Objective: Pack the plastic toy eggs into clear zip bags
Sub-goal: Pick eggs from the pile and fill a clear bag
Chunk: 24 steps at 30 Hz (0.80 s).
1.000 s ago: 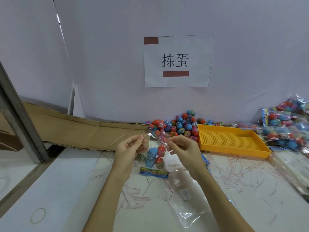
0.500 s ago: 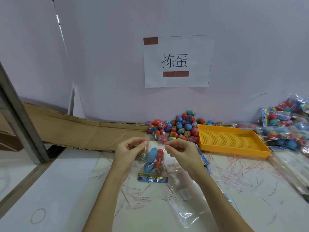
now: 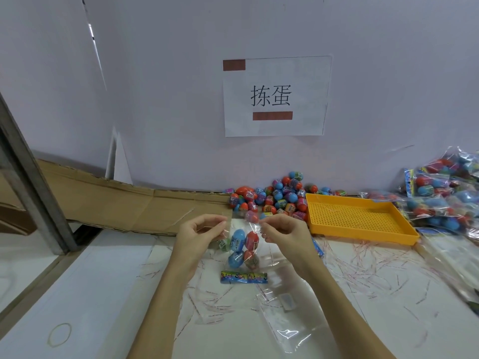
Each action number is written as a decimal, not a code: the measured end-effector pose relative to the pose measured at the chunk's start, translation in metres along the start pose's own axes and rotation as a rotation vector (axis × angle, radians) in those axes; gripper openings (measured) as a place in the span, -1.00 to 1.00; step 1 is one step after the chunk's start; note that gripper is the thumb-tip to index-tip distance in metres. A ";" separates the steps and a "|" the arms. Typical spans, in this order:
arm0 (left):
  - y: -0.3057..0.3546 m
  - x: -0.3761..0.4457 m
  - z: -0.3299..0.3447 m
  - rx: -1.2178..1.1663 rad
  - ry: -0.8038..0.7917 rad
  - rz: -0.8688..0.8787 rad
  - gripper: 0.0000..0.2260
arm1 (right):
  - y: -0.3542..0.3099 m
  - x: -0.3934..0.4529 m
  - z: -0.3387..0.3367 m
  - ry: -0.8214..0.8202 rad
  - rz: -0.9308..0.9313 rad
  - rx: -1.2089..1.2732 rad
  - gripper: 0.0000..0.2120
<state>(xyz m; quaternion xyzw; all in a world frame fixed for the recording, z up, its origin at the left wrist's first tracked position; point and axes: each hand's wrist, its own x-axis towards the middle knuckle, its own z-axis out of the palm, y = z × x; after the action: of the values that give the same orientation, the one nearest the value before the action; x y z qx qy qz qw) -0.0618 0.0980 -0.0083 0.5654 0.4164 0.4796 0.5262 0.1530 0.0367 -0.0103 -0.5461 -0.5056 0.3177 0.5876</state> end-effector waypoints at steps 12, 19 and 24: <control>-0.002 -0.002 -0.011 0.059 -0.090 0.081 -0.77 | -0.006 -0.002 -0.011 -0.096 -0.060 0.018 -0.86; 0.000 -0.004 -0.012 0.127 -0.101 0.284 -0.72 | -0.008 -0.003 -0.014 -0.103 -0.073 0.027 -0.80; 0.001 -0.003 -0.013 0.207 -0.112 0.328 -0.73 | -0.011 -0.004 -0.016 -0.122 -0.071 -0.017 -0.78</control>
<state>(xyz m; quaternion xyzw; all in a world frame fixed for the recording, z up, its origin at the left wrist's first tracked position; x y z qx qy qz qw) -0.0753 0.0977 -0.0083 0.7025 0.3358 0.4813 0.4026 0.1649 0.0255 0.0011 -0.5122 -0.5623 0.3252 0.5619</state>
